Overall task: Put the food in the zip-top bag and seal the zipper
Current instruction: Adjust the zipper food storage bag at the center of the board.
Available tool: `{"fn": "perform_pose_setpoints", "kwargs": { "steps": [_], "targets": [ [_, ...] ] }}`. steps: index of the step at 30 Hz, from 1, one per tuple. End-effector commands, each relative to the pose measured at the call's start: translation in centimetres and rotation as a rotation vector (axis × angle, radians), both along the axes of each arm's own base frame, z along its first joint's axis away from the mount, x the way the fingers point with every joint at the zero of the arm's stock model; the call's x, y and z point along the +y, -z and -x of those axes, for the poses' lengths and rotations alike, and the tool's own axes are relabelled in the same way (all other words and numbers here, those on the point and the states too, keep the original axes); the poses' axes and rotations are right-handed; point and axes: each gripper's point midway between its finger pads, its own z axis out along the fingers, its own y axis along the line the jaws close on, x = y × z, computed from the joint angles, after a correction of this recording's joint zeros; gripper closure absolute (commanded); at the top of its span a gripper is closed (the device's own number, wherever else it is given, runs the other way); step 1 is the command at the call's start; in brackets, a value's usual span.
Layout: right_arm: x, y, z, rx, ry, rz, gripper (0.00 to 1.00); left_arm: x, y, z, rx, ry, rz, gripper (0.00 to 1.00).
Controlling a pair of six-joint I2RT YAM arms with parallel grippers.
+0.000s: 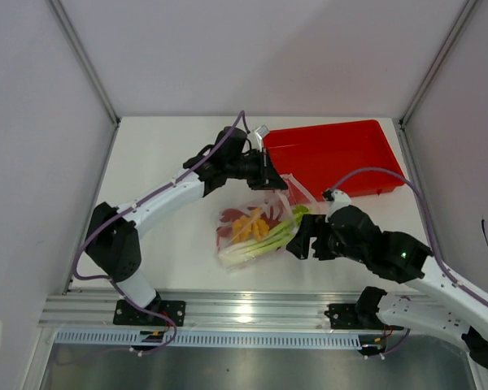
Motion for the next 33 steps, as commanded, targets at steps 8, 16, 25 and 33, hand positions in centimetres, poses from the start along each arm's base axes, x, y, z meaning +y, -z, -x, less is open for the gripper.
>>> {"fn": "perform_pose_setpoints", "kwargs": {
  "steps": [8, 16, 25, 33],
  "targets": [
    [1.9, 2.5, -3.8, -0.018, 0.13, 0.122, 0.26, -0.8, -5.4, 0.4, -0.092, 0.048, 0.12, 0.98],
    [2.1, 3.2, -6.5, -0.05, 0.142, 0.096, 0.52, -0.5, -5.3, 1.2, -0.095, 0.073, 0.118, 0.99],
    [2.5, 4.4, -7.3, -0.03, 0.136, 0.111, 0.59, -0.5, -5.1, 1.6, -0.087, 0.086, 0.119, 0.99],
    [1.3, 5.8, -7.2, -0.028, 0.197, 0.176, 0.68, -0.6, -5.6, 1.7, -0.088, 0.092, 0.128, 0.99]
  ]
}}
